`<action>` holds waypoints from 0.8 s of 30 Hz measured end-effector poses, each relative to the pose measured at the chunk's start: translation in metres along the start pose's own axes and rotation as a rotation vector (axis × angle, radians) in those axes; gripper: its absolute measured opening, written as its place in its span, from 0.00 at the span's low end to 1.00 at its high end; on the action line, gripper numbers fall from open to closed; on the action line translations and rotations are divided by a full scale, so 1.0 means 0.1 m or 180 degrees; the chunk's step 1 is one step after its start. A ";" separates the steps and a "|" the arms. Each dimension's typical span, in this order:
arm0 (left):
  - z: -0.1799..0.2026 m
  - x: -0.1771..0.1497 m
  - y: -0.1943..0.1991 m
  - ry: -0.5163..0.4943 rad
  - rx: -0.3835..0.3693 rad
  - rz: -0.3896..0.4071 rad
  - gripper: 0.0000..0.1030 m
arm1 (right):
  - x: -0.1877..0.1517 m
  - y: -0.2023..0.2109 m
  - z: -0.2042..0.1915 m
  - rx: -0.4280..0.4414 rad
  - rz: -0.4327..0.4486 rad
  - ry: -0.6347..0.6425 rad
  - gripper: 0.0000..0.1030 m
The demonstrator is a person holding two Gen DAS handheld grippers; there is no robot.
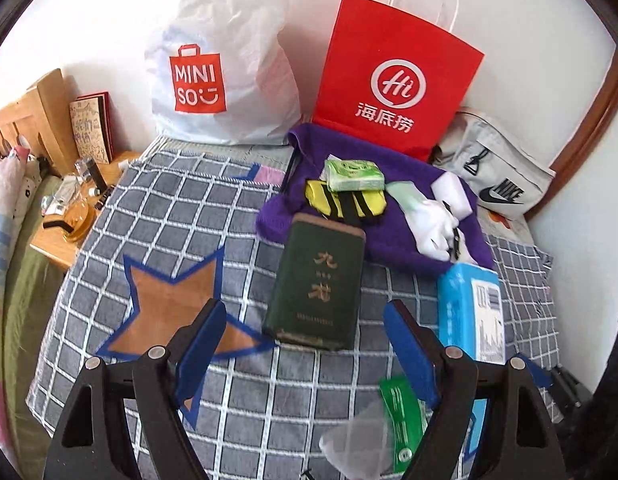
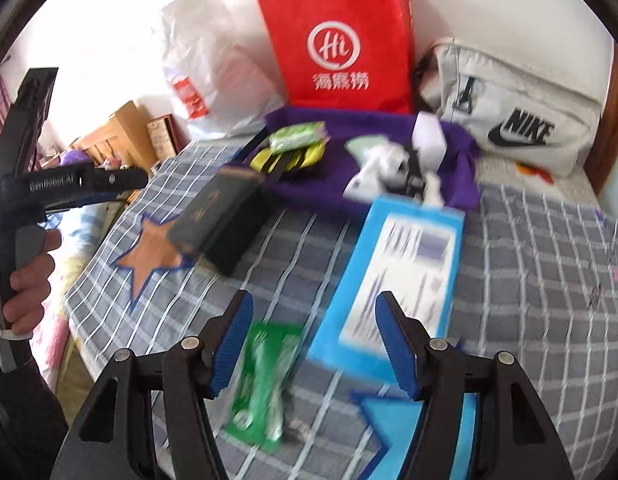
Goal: Organize soft objects
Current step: 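Withdraw both open tools back toward the remaining items, then grasp the green snack packet with the right tool while the left tool reaches toward the mesh bag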
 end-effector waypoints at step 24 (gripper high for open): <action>-0.60 -0.98 -0.33 -0.0047 -0.0044 -0.0202 0.78 | -0.68 -0.56 -0.58 -0.0399 -0.0017 0.0007 0.55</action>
Point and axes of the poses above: each gripper's, at about its wrist camera, not at the fingertips, and y roughly against the way its jaws point, z to its right, x to its top, the point moved 1 cm from there along -y, roughly the way its jaws point, and after that the axes turned 15 degrees about -z, right-handed, at the moved point
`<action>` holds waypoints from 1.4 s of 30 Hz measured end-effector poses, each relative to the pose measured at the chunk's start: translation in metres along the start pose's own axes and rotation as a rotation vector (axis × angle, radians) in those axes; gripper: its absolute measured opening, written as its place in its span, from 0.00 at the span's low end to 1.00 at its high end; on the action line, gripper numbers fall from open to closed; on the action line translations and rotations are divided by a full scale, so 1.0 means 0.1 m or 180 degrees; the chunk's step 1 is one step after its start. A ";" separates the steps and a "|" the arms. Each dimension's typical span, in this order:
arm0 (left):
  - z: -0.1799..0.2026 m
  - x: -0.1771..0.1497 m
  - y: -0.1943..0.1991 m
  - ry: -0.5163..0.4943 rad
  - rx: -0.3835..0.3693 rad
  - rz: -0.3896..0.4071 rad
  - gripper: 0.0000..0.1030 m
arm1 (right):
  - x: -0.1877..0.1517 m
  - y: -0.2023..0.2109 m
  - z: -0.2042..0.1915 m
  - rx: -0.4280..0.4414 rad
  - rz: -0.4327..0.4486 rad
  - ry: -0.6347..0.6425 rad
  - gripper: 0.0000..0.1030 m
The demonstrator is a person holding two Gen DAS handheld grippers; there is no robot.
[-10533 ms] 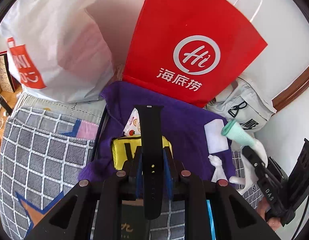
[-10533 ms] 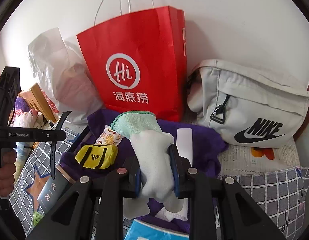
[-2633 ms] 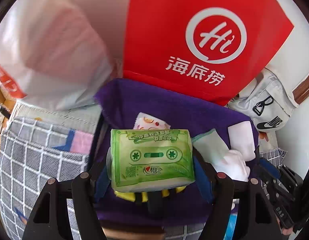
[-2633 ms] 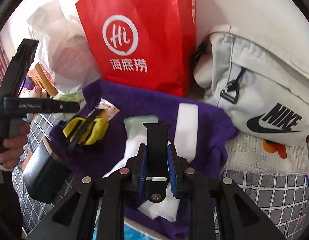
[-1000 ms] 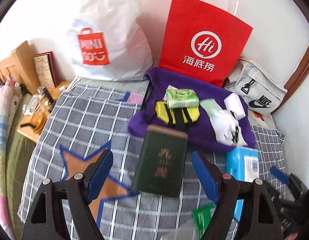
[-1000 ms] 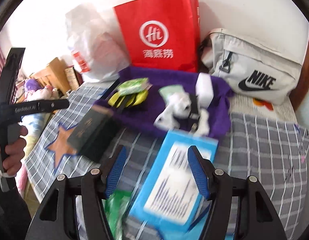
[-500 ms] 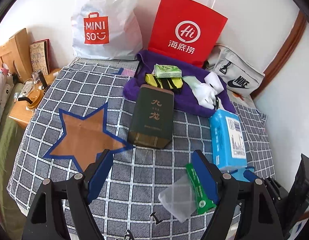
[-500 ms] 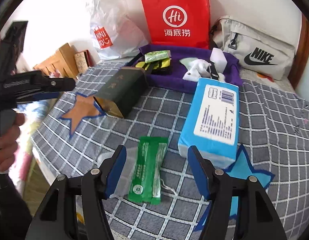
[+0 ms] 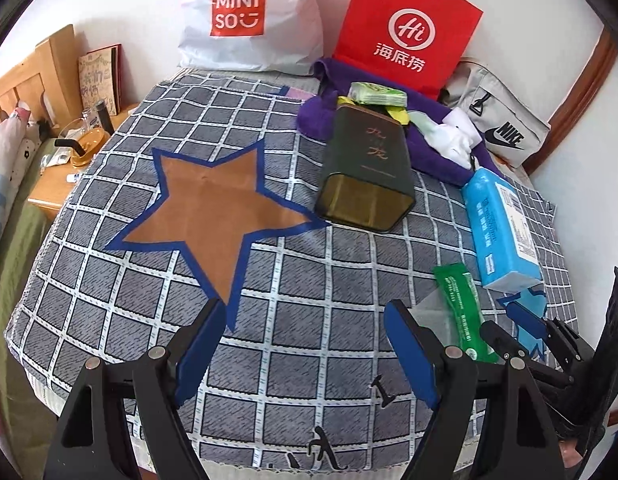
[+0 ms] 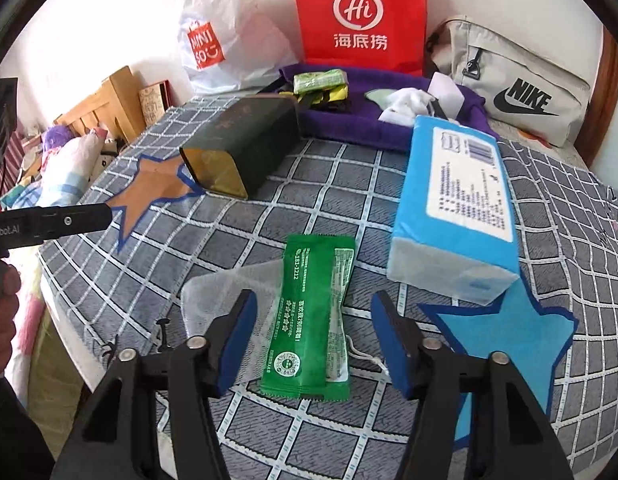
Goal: Organize soft objects
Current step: 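Grasp the green snack packet with the right tool while the left tool reaches toward the mesh bag, then grasp the white mesh drawstring bag with the left tool while the right tool holds the packet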
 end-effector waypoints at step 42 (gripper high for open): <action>1.08 -0.16 -0.78 -0.0642 0.0004 -0.0430 0.91 | -0.75 0.07 0.76 -0.0067 0.0042 -0.0184 0.29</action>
Point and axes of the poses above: each gripper's, at about its wrist camera, not at the fingertips, and y roughly against the way its jaws point, z to its right, x to its top, the point moved 1 cm from there along -y, roughly the way its jaws point, and after that the axes turned 15 degrees about -z, right-handed, at the moved point
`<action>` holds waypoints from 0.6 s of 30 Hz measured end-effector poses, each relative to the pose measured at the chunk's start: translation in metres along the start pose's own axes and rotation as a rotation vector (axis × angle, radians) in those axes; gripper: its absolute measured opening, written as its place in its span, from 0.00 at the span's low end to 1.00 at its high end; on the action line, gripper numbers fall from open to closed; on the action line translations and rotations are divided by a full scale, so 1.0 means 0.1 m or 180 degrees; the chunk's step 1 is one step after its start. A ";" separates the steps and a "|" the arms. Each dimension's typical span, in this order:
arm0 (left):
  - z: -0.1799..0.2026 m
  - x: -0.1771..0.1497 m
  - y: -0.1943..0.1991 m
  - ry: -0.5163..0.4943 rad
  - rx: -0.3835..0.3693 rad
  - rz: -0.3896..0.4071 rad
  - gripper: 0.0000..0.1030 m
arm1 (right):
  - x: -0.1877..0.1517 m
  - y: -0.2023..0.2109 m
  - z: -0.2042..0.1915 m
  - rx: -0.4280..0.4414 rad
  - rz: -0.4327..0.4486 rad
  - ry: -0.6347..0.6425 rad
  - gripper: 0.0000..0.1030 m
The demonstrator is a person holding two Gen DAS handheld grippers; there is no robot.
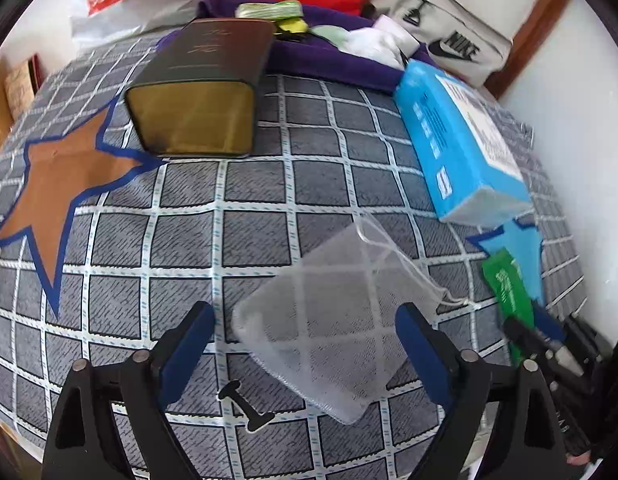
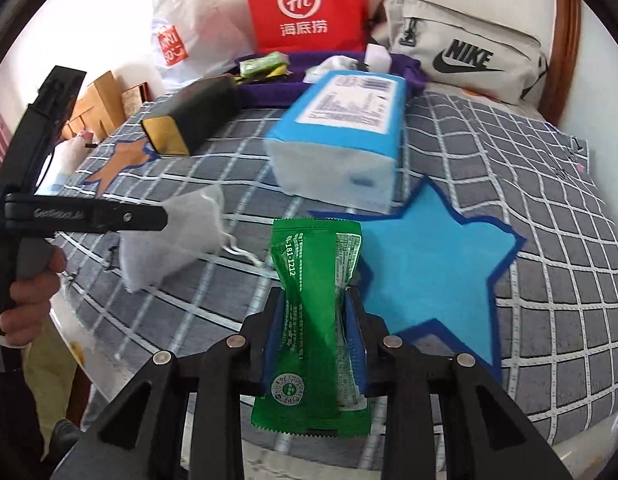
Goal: Organize soft objects
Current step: 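Grasp the white mesh drawstring bag with the left tool while the right tool holds the packet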
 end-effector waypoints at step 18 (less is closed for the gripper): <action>0.26 -0.14 -0.12 -0.0279 0.0482 0.0153 0.99 | 0.07 -0.21 0.07 0.0047 0.0115 0.0043 0.38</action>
Point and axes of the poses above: each gripper's, at about its wrist camera, not at the fingertips, and y roughly against the way its jaws point, z to its right, x to its top, the point moved 1 cm from there along -y, roughly the way its jaws point, and after that the axes turned 15 degrees about -z, right-handed, at the moved point
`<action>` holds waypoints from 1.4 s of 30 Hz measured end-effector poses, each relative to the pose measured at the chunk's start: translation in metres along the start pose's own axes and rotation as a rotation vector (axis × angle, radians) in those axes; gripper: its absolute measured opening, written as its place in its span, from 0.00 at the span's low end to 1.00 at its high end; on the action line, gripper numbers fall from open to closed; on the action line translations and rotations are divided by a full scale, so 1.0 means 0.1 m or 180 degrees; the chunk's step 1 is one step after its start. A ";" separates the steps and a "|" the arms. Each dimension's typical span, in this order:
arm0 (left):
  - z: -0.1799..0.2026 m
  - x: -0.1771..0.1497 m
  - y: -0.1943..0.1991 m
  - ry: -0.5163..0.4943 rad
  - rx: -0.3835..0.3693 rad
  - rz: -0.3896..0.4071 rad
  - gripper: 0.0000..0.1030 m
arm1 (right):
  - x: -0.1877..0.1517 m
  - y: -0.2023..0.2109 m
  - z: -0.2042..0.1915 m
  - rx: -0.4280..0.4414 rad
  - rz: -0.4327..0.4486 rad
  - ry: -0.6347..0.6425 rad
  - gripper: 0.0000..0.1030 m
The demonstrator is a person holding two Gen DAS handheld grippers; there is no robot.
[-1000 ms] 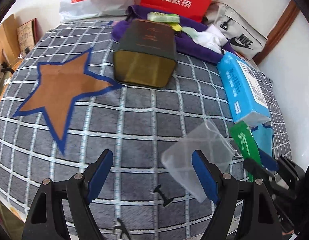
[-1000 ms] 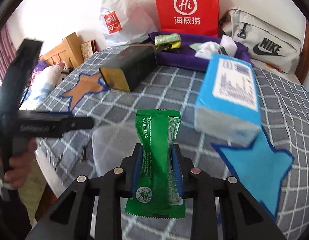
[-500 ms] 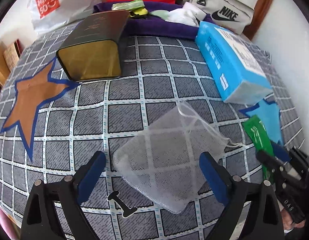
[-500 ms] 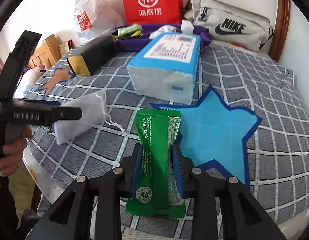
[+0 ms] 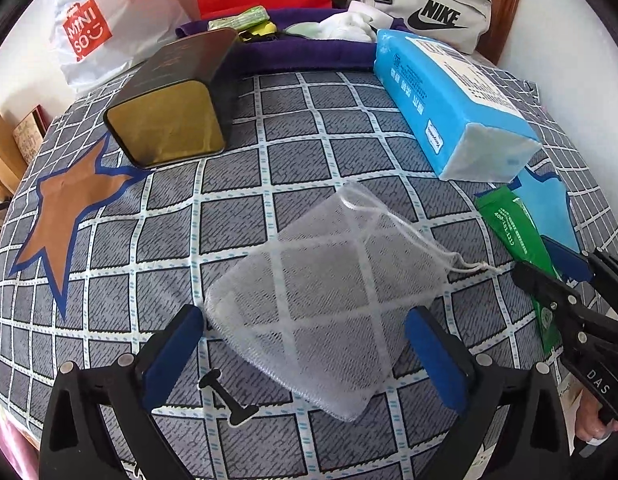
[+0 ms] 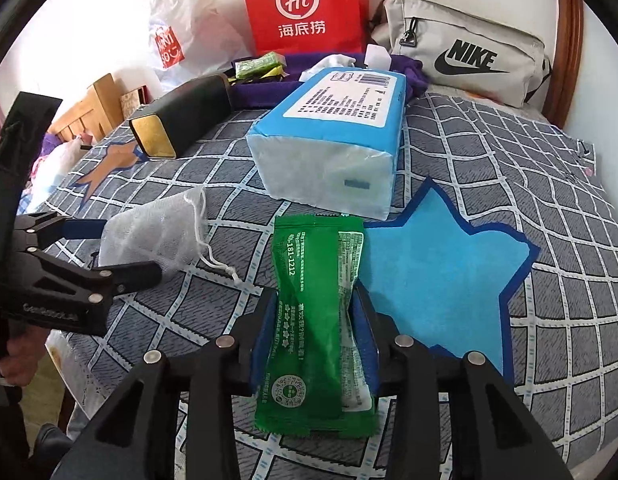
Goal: Organize soft objects
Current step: 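Grasp the white mesh drawstring bag with the left tool while the right tool holds the packet, then carry the mesh bag with the left tool while the right tool carries the packet to the towel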
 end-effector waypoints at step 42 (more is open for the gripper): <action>-0.52 0.12 0.50 0.0162 -0.0685 0.0288 0.08 | 0.27 0.54 -0.15 0.0252 0.0171 -0.0042 0.29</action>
Point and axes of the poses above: each gripper's, at about its wrist camera, not at the fingertips, and y roughly against the way its jaws point, z to its right, x to its top, the point moved 1 cm from there along -y, roughly the way its jaws point, and after that the axes turned 15 degrees about -z, right-handed, at the moved point
